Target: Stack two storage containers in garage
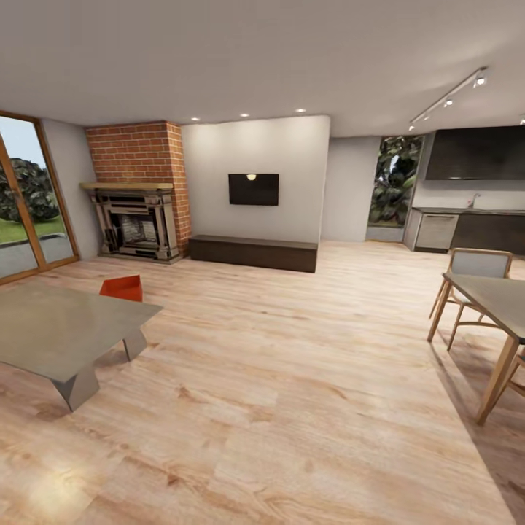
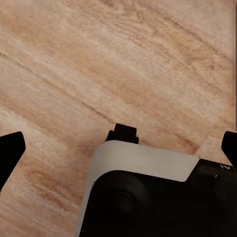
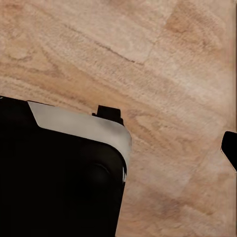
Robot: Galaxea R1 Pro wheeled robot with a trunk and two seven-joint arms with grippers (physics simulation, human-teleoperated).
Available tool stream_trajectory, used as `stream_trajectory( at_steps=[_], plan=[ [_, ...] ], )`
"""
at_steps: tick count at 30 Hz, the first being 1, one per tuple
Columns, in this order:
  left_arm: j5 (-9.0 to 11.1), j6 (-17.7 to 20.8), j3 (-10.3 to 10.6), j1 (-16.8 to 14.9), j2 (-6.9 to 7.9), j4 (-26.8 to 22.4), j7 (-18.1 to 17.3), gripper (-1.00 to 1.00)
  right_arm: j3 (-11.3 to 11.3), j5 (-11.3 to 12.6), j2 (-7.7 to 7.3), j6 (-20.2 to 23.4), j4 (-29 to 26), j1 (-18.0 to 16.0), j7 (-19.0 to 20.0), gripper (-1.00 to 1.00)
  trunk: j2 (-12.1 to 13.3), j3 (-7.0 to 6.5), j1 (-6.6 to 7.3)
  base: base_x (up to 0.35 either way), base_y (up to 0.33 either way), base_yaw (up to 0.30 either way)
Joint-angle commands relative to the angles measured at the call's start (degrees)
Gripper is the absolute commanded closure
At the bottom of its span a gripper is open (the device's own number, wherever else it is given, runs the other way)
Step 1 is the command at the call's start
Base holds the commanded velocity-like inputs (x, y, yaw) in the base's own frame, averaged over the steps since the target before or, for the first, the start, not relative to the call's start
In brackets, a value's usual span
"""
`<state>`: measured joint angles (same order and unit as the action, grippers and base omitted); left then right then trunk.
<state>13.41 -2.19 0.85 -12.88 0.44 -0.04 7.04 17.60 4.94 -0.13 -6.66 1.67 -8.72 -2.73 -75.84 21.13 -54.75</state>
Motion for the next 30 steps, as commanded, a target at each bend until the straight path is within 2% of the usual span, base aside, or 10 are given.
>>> stream_trajectory(
  at_steps=[1, 30],
  plan=[
    [0.4, -0.2, 0.1, 0.0, -0.01, 0.0, 0.1, -1.00, 0.5, 0.5, 0.03, -0.3, 0.2, -0.1, -0.1, -1.00, 0.0, 0.06, -0.03, 0.323, 0.000, 0.000],
    [0.4, -0.1, 0.1, 0.0, 0.00, 0.0, 0.0, -1.00, 0.4, 0.6, 0.55, -0.3, 0.2, -0.1, -0.1, -1.00, 0.0, 0.06, -0.03, 0.323, 0.000, 0.000]
  ],
)
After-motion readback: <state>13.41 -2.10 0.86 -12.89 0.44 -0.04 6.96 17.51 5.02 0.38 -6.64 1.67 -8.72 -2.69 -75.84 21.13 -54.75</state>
